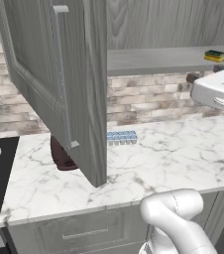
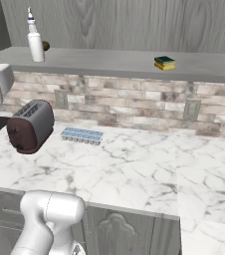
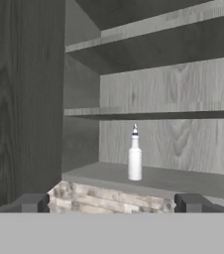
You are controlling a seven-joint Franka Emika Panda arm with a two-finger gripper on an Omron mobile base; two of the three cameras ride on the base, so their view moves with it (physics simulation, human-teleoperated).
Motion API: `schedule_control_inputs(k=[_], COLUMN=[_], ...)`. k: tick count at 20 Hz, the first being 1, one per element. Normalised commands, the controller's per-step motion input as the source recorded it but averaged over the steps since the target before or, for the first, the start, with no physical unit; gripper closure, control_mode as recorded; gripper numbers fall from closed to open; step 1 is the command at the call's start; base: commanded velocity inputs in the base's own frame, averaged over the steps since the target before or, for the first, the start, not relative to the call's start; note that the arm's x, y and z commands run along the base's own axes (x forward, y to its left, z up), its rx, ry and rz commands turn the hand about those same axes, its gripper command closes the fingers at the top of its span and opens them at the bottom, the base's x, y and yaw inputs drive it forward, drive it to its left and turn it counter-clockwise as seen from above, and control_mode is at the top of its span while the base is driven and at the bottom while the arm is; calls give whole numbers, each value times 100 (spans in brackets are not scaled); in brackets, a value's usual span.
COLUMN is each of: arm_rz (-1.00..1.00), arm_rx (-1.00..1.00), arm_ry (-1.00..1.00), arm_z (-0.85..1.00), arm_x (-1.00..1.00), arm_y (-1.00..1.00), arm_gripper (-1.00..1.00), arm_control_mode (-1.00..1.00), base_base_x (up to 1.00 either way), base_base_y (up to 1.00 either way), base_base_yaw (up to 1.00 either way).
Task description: Pick the spray and sponge from the cabinet and place them on the counter.
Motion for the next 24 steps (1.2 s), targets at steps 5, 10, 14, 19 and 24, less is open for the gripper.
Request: schedule_control_inputs(k=[5, 10, 14, 19, 24], arm_rz=[0, -2, -5, -4, -1], arm_rx=[0, 0, 0, 0, 0], arm_ry=[-2, -5, -7, -7, -2], arm_z=[-1, 0, 0, 0, 0], arm_x=[0, 2, 6, 6, 9], arm_y=[13, 11, 0, 0, 2], arm_gripper=[-100, -100, -100, -100, -100], arm_control_mode=[-100, -100, -100, -100, -100], base_base_x=[0, 0, 0, 0, 0], base_base_y=[0, 0, 0, 0, 0], base_base_yaw=[0, 0, 0, 0, 0])
